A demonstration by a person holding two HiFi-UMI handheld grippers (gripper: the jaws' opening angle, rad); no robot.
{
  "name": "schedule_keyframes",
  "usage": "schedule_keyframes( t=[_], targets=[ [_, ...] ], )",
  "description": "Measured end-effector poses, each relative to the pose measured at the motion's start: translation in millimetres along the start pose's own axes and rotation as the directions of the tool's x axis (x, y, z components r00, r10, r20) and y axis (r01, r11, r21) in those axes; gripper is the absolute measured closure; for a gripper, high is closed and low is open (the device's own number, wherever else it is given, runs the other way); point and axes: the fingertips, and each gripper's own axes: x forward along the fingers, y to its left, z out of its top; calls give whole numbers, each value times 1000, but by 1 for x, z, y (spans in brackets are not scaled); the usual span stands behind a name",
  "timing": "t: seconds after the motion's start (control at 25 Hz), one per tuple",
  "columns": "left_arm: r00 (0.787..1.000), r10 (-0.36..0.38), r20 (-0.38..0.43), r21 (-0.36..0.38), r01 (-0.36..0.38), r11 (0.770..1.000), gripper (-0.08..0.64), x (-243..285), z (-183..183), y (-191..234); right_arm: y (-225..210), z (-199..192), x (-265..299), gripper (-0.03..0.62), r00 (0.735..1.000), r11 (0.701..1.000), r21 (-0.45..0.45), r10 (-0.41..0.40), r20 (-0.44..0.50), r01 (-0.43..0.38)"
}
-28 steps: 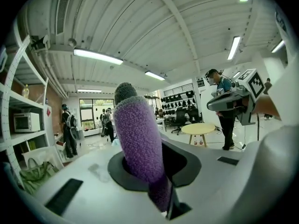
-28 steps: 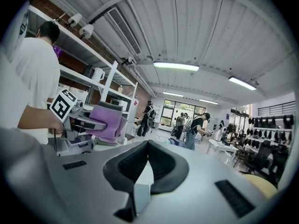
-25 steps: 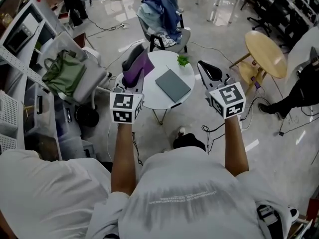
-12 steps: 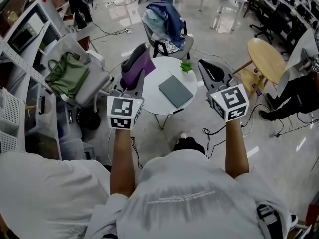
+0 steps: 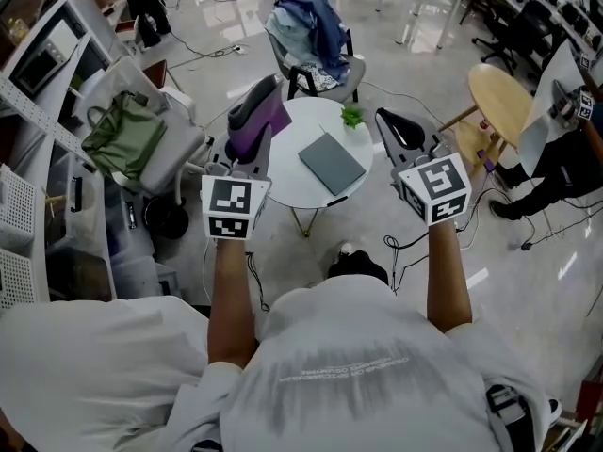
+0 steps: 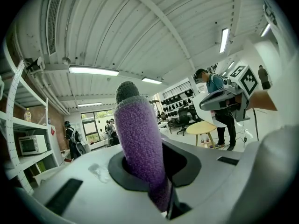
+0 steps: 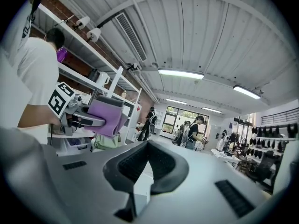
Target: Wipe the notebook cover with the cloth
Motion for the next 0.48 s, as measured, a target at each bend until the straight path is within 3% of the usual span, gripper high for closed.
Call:
schedule_keyframes(
  t=[0.48],
  targets=[
    [1000, -4, -9, 1, 4, 1000, 506, 0, 1, -3, 1, -2, -5, 591, 1000, 1000, 2, -1, -12, 1]
  ],
)
